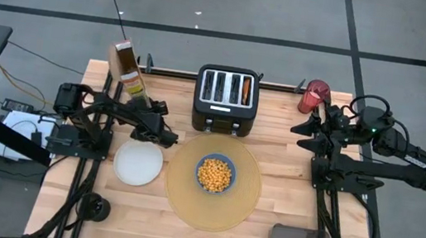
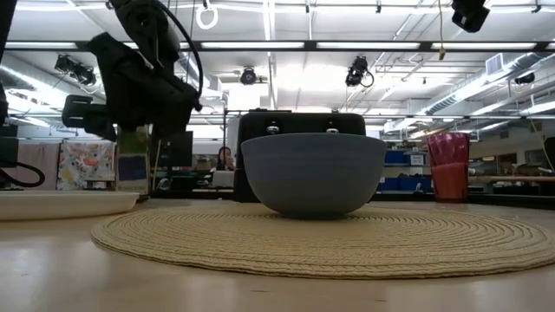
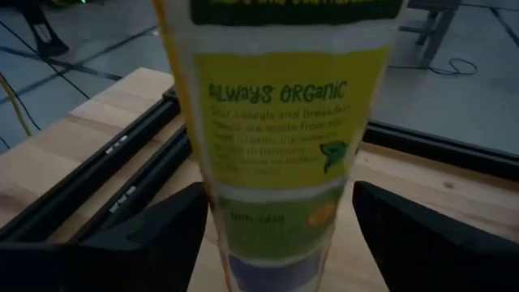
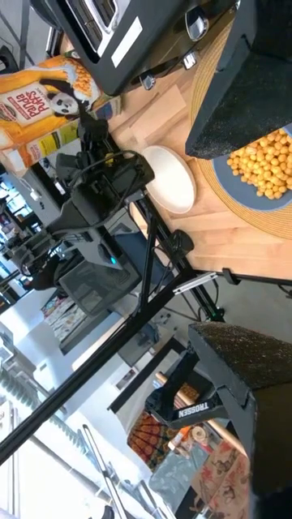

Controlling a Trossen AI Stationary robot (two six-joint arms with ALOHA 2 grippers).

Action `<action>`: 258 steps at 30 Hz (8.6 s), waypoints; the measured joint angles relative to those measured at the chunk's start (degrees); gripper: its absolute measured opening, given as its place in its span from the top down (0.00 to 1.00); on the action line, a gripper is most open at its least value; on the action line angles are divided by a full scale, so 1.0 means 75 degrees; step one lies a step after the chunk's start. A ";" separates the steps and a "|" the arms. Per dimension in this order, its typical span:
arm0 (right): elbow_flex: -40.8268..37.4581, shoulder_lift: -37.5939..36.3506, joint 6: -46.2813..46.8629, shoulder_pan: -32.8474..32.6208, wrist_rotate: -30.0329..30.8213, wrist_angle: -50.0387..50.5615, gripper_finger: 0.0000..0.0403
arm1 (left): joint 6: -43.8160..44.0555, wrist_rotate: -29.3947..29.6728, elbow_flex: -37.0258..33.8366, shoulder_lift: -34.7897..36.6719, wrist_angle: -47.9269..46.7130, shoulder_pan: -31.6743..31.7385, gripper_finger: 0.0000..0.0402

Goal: Arrange a breakfast setting
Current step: Pour the cereal from the cereal box into the bowl, then put the plate on the placemat to the bottom left of the bowl, then put the toast bread on the white plate

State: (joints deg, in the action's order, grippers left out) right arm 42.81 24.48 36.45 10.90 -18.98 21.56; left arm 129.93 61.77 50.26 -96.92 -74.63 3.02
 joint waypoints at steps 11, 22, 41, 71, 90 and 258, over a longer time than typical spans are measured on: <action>0.0000 0.0124 -0.0140 0.0000 -0.0006 -0.0003 0.14 | -0.0727 -0.1245 0.0359 0.0887 -0.0069 -0.1614 0.22; 0.0000 0.0124 -0.1262 0.0000 -0.0159 -0.0523 0.14 | -0.5775 -0.3354 0.4242 0.1071 0.0879 -0.3600 0.22; -0.0006 0.0244 -0.1069 -0.1399 -0.0494 -0.0787 0.14 | -0.7203 -0.6486 0.4707 0.0401 0.0997 -0.5367 0.22; 0.1058 0.3548 -0.0866 -0.4476 0.4035 -0.2130 0.14 | -0.9161 -0.7477 -0.0520 0.0870 0.4120 -0.5152 0.46; 0.1058 0.3567 -0.1338 -0.4274 0.4185 -0.2129 0.14 | -1.1587 -0.7316 -0.0356 0.0873 0.4126 -0.5141 0.96; 0.4191 0.4910 -0.2673 -0.1415 0.0454 -0.2444 0.87 | -1.4664 -0.5650 0.4988 0.3633 0.7533 -0.2096 0.47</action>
State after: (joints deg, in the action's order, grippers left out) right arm 74.24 61.30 16.40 0.28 -15.58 3.23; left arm 19.95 19.39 87.67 -69.67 -18.13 -12.70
